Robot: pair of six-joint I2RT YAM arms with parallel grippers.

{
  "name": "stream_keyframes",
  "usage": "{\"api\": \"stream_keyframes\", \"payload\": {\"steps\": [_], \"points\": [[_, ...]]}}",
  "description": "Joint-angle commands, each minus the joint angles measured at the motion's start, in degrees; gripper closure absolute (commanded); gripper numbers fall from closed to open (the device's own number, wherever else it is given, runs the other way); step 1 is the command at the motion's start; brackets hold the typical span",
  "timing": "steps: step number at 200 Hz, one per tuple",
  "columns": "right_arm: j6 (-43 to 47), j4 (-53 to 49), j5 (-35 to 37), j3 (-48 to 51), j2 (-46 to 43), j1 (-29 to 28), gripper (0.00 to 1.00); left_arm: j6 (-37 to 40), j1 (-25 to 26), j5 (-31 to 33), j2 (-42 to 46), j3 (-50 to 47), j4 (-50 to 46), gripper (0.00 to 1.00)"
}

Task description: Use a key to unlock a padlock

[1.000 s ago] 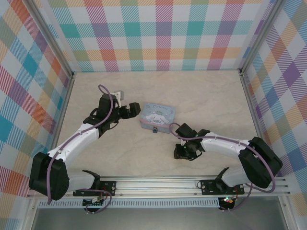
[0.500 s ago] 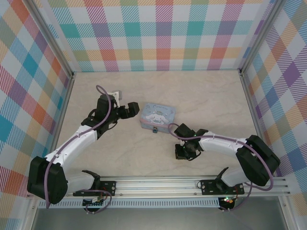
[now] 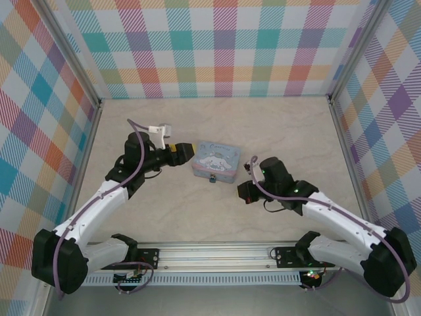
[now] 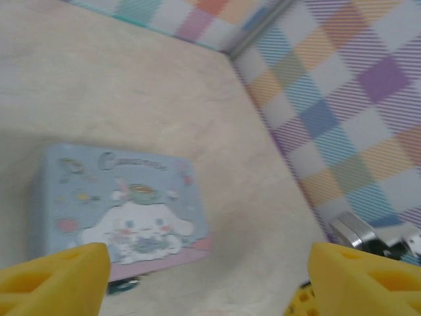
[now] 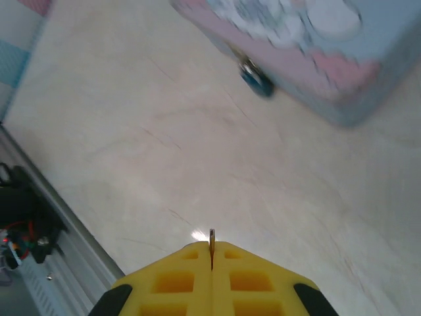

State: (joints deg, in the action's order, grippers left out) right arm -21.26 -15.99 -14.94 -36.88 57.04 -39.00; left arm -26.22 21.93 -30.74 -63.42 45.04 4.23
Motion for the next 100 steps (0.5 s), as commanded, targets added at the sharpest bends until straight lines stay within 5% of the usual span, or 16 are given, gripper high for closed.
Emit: {"api": "stream_keyframes", "payload": {"steps": [1, 61, 100], "points": [[9.3, 10.3, -9.8, -1.8, -1.4, 0.9, 0.97, -1.9, 2.2, -11.2, 1.7, -1.2, 9.7, 0.27], [12.5, 18.7, -23.6, -9.0, 4.2, 0.8, 0.98, -0.6, 7.6, -15.3, 1.1, -1.9, 17.3, 0.46], [14.9, 18.4, -25.1, -11.4, 6.1, 0.9, 0.98, 0.1, 9.7, -17.3, -1.6, -0.9, 18.2, 0.56]]}}
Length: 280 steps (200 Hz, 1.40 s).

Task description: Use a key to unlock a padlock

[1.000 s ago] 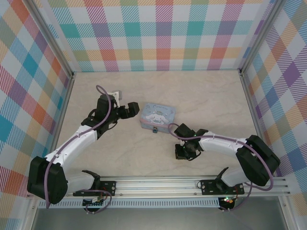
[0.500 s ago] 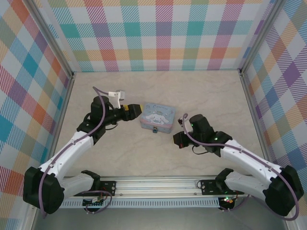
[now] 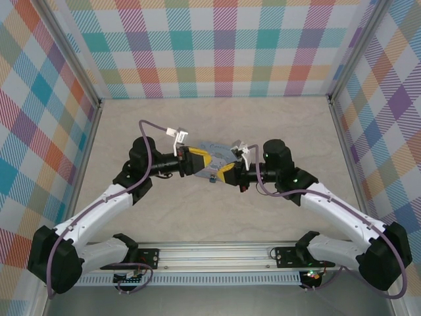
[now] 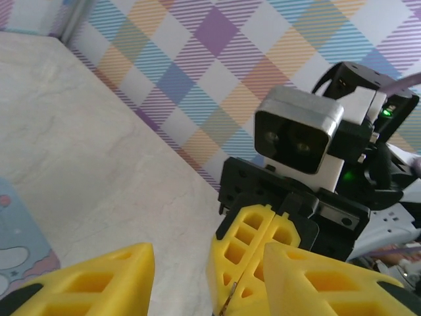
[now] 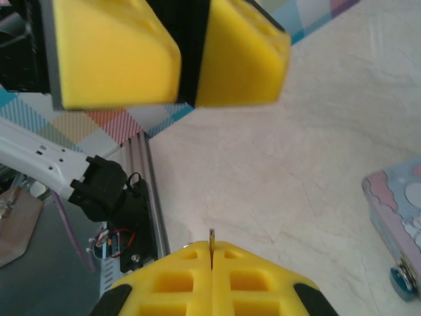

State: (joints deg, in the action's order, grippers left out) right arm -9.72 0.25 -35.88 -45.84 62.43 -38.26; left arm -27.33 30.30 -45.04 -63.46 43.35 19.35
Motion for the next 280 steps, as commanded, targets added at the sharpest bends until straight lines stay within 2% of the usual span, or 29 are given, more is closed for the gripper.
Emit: {"api": "stream_keyframes", "payload": {"steps": [1, 54, 99, 155, 170, 187, 197, 207, 237, 262, 280], "points": [[3.4, 2.2, -4.2, -2.5, 0.8, 0.1, 0.98, 1.3, 1.3, -3.0, -1.6, 0.8, 3.1, 0.56], [4.1, 1.6, -3.8, -3.3, 2.3, 0.1, 0.98, 2.4, 3.4, -6.4, -4.7, 2.5, 3.2, 0.62], [3.9, 1.9, -3.3, -3.3, 2.3, 0.1, 0.98, 4.0, 4.1, -6.7, -5.5, 3.0, 1.8, 0.70], [1.9, 4.1, -2.5, -2.5, 2.1, 0.1, 0.98, 4.9, 4.3, -7.1, -5.4, 3.1, 0.4, 0.83], [1.0, 4.7, -2.4, -2.2, 2.1, 0.1, 0.98, 5.2, 4.3, -7.3, -5.3, 3.0, 0.4, 0.89], [-0.1, 5.0, -2.0, -2.2, 2.1, 0.2, 0.97, 5.5, 4.3, -7.0, -4.9, 3.0, 0.2, 1.00], [-0.6, 5.0, -2.3, -2.1, 1.9, 0.4, 0.97, 5.6, 4.4, -6.4, -4.5, 3.0, 0.0, 1.00], [-1.1, 4.7, -3.2, -2.0, 1.7, 0.8, 0.92, 5.8, 4.5, -5.5, -4.0, 3.0, 0.0, 1.00], [-3.4, 6.0, -8.1, 0.0, -0.3, 3.5, 0.68, 5.8, 4.6, -2.4, -1.9, 2.9, 0.5, 1.00], [-9.3, 14.4, -14.2, 3.4, -2.0, 7.0, 0.55, 5.8, 4.8, -0.1, -0.6, 3.3, 0.7, 1.00], [-11.9, 19.7, -15.1, 4.8, -2.7, 7.6, 0.49, 5.7, 5.2, 1.5, 0.0, 3.5, 1.3, 1.00]]}}
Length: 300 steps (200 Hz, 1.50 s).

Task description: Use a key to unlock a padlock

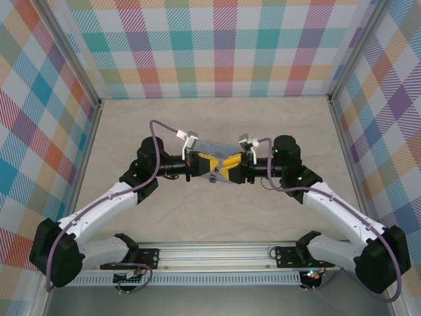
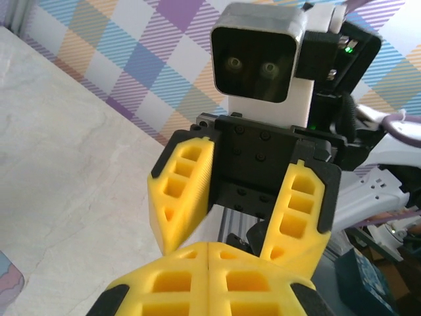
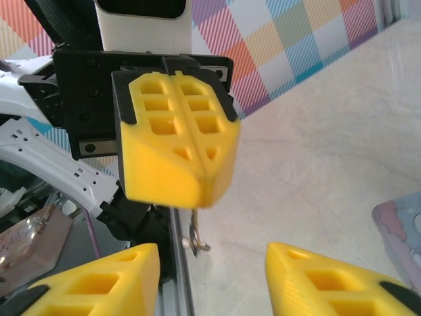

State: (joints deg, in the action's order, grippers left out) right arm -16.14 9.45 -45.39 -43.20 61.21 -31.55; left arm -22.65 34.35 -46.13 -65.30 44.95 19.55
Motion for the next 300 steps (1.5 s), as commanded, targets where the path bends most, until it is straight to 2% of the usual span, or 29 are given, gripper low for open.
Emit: {"api": "stream_keyframes", "payload": {"steps": [1, 65, 132, 300], "points": [[-5.6, 10.8, -5.6, 2.1, -1.4, 0.9, 0.49, 1.0, 1.1, 2.8, 1.8, 1.9, 1.1, 1.00], [-15.9, 30.1, -5.7, 5.0, 3.1, 0.4, 0.50, -0.2, 2.1, 7.9, 1.3, 2.5, 2.4, 1.00], [-14.8, 28.4, -2.9, 5.1, 5.2, -1.4, 0.55, -2.9, 2.3, 10.2, 0.0, 1.6, 6.8, 1.00], [-15.8, 28.6, -0.2, 4.8, 7.0, -2.1, 0.82, -3.4, 2.5, 10.9, -0.6, 1.2, 7.8, 1.00]]}}
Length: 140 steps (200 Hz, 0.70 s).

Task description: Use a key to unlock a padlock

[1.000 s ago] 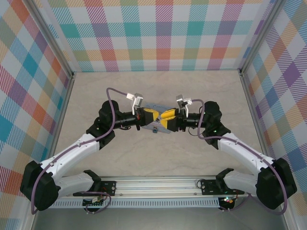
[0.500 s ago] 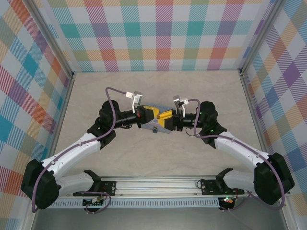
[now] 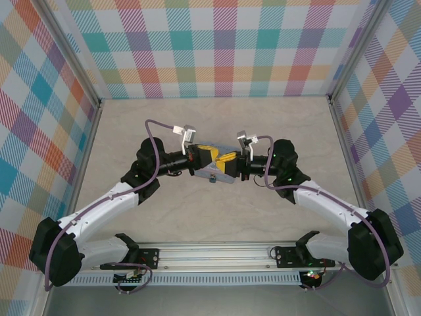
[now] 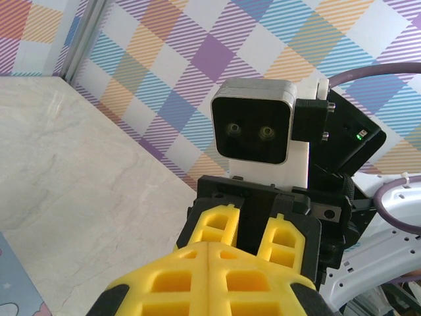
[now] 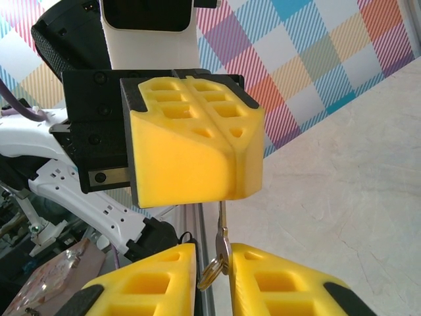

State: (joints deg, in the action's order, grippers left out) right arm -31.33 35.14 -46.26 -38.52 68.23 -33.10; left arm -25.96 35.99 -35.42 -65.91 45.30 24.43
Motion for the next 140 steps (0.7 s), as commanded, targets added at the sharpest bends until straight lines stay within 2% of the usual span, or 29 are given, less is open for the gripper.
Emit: {"api": "stream_keyframes", "payload": {"steps": [1, 45, 91, 104, 140], "points": [[-0.7, 3.0, 0.7, 0.1, 0.0, -0.6, 0.82, -0.1, 0.8, 0.2, 0.0, 0.8, 2.9, 1.00], [-1.4, 1.7, 2.0, -0.1, -0.2, -0.6, 0.95, -0.2, 0.8, 0.0, -0.2, 0.5, 3.5, 1.00], [-0.8, 1.4, 2.7, 0.3, -0.9, -0.6, 1.00, -0.2, 0.8, 0.3, 0.3, 0.3, 3.6, 1.00], [0.6, -2.6, 3.1, -0.1, -1.6, -0.6, 1.00, -0.1, 0.8, 0.7, 0.7, 0.2, 3.2, 1.00], [8.9, -16.7, 6.2, -1.7, -5.4, -0.4, 1.00, 3.3, 0.8, 4.4, 4.6, 0.5, -2.7, 0.45]]}}
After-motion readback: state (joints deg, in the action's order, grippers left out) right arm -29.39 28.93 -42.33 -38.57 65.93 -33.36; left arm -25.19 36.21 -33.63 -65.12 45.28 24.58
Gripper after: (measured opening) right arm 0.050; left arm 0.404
